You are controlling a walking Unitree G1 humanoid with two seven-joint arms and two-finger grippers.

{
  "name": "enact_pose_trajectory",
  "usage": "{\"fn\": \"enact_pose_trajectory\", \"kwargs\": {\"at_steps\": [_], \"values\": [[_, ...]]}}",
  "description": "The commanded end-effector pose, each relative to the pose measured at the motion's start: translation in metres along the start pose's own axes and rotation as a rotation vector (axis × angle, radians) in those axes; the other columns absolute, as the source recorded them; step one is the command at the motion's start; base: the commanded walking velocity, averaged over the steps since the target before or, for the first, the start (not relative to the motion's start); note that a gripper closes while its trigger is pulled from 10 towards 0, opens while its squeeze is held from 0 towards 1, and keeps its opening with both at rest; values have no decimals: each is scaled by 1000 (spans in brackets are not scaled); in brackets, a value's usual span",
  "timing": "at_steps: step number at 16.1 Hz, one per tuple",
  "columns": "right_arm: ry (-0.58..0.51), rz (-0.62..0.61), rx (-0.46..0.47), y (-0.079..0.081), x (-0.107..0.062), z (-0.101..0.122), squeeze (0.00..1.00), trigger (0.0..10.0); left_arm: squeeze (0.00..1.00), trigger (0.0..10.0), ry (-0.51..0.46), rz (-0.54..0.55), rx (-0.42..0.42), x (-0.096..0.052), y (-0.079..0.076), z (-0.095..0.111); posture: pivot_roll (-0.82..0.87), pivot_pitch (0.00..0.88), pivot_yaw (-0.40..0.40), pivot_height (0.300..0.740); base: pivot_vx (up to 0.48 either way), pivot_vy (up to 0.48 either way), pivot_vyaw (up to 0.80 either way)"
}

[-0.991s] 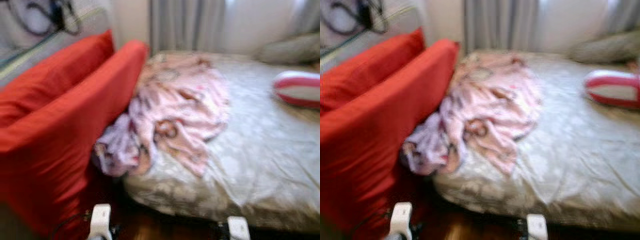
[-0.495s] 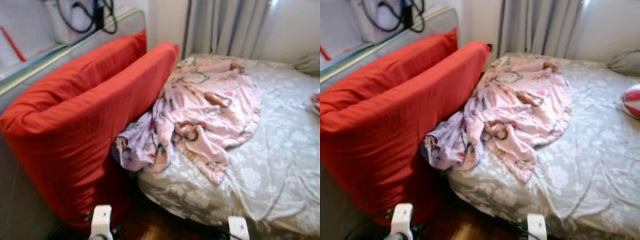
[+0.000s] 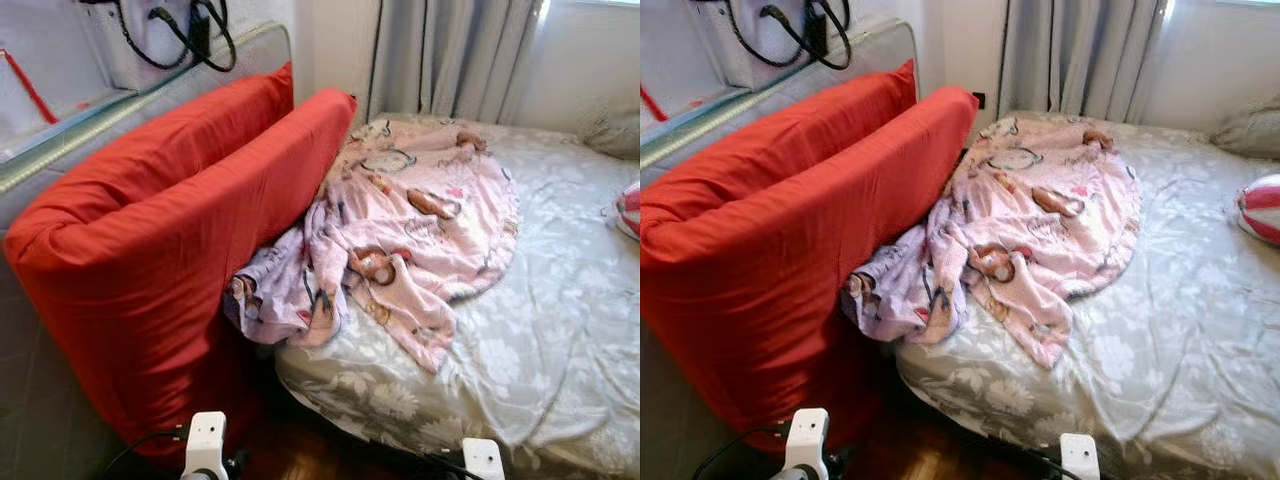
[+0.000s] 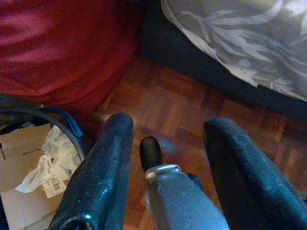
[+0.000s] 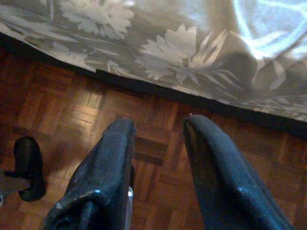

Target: Clean up the room

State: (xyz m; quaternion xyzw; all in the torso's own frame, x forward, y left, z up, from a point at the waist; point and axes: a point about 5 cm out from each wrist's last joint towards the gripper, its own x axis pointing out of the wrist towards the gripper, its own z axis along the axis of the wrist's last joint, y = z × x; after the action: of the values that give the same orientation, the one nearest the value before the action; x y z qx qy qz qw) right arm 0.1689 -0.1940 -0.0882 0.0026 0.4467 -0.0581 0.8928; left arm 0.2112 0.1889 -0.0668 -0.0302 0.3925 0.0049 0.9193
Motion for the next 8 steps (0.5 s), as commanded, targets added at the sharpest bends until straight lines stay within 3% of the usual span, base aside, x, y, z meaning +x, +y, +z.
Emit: {"fn": "enact_pose_trajectory", "kwargs": {"at_steps": [1, 3, 5, 8], "values": [[-14, 10, -13, 3, 1, 3, 0, 10000, 0, 10000, 17, 8, 3, -1, 3, -4, -34, 44, 1, 740, 285, 0, 0], [-21, 18, -33, 3, 1, 4, 0, 10000, 0, 10000, 18, 8, 2, -1, 3, -4, -33, 43, 1, 740, 285, 0, 0], [-20, 19, -4, 4, 0, 3, 0, 10000, 0, 10000, 18, 9, 4, -1, 4, -4, -33, 42, 1, 740, 287, 0, 622], [-22, 9, 7, 3, 0, 3, 0, 10000, 0, 10000, 19, 11, 5, -1, 5, -4, -32, 42, 1, 740, 285, 0, 0]]}}
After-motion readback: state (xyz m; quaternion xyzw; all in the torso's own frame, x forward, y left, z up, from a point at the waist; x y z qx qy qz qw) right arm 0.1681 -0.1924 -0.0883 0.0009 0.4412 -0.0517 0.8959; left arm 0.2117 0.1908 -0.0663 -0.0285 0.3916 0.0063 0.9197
